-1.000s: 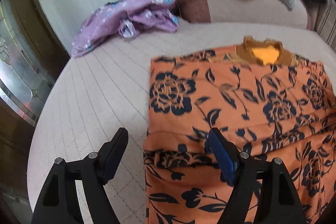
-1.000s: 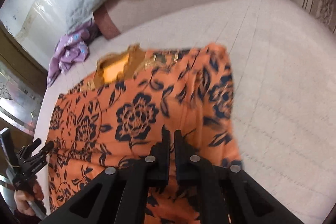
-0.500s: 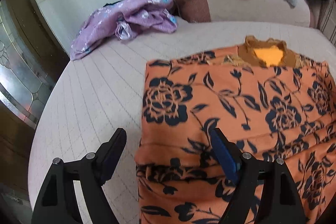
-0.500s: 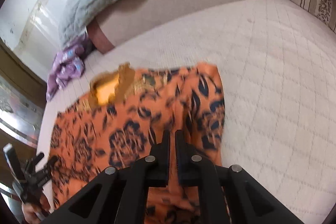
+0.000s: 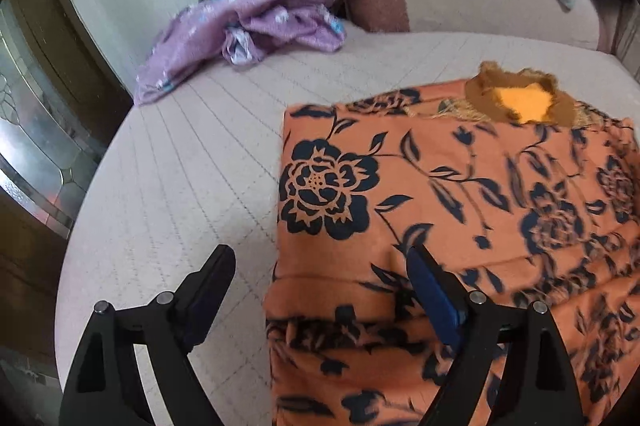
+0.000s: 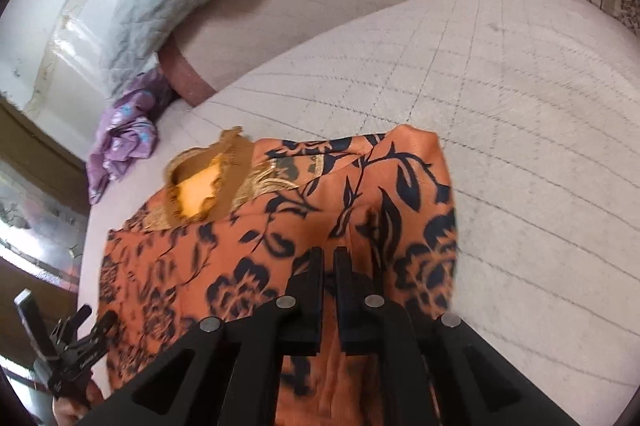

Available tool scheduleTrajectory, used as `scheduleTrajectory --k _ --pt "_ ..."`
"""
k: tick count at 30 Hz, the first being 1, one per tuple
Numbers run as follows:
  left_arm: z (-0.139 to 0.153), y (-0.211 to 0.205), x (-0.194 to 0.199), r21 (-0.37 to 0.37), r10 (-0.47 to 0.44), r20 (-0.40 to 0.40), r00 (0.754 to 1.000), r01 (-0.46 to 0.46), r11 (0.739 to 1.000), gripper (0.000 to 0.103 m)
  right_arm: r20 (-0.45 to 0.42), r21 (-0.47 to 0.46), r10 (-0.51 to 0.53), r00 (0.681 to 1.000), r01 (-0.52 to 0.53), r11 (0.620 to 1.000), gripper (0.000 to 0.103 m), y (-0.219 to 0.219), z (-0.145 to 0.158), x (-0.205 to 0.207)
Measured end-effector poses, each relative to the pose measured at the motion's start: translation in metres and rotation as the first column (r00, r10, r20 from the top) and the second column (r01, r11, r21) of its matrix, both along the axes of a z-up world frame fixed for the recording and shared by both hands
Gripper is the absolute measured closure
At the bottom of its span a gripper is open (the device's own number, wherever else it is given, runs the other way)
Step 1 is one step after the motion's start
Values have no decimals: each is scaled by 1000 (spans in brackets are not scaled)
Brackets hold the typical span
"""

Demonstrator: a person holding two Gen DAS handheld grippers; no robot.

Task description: Fold small clothes

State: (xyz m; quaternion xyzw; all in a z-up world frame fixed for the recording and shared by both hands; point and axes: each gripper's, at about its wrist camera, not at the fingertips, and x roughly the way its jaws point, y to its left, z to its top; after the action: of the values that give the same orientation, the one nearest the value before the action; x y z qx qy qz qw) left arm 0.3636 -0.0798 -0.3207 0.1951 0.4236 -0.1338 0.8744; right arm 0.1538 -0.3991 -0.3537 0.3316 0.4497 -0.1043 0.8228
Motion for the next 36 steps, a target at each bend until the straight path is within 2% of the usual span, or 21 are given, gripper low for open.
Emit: scheduleTrajectory --k 3,6,7,8,9,10,15,20,23,30,32,34,35,36 --pt "11 9 -26 -4 -31 18 999 31 1000 15 19 -39 45 999 -44 998 95 8 21 -33" --pt "21 25 -52 -9 -31 38 999 31 999 15 19 -16 71 997 -71 997 94 15 31 -67" --pt "22 30 -59 -18 -27 35 999 28 999 15 20 -8 81 996 -81 997 84 19 32 -77" --pt "22 41 -71 -34 -16 25 1000 16 999 15 20 4 90 996 -90 996 70 22 32 -87" --pt "21 51 -83 -48 1 12 1000 -1 999 15 23 28 90 996 -90 996 33 26 32 -100" --pt "18 61 -92 -58 17 1 1000 -17 998 15 47 48 77 996 -79 996 23 30 34 -114" --pt "6 109 -143 -80 110 -45 993 -113 990 15 68 56 71 995 -75 996 23 53 42 -168" --pt "5 132 -175 -97 137 -74 988 -143 985 15 52 83 61 997 -65 994 23 61 44 -201" --pt "4 139 -184 -109 145 -100 984 -156 982 15 26 88 58 998 -60 994 23 68 44 -219" --pt "-8 157 -200 -138 166 -225 960 -200 970 15 -27 123 42 999 -38 992 23 77 28 -253" --pt "-8 160 -203 -176 165 -246 955 -211 962 15 -44 127 36 998 -30 991 23 77 22 -259" --pt "-9 160 -205 -183 165 -251 954 -214 960 15 -57 135 31 998 -23 991 23 77 17 -265" --pt "-9 157 -206 -179 164 -253 953 -213 961 19 -60 138 29 998 -20 990 23 77 16 -267" --pt "-9 156 -206 -178 160 -255 954 -209 962 30 -62 141 25 998 -17 990 23 76 16 -269"
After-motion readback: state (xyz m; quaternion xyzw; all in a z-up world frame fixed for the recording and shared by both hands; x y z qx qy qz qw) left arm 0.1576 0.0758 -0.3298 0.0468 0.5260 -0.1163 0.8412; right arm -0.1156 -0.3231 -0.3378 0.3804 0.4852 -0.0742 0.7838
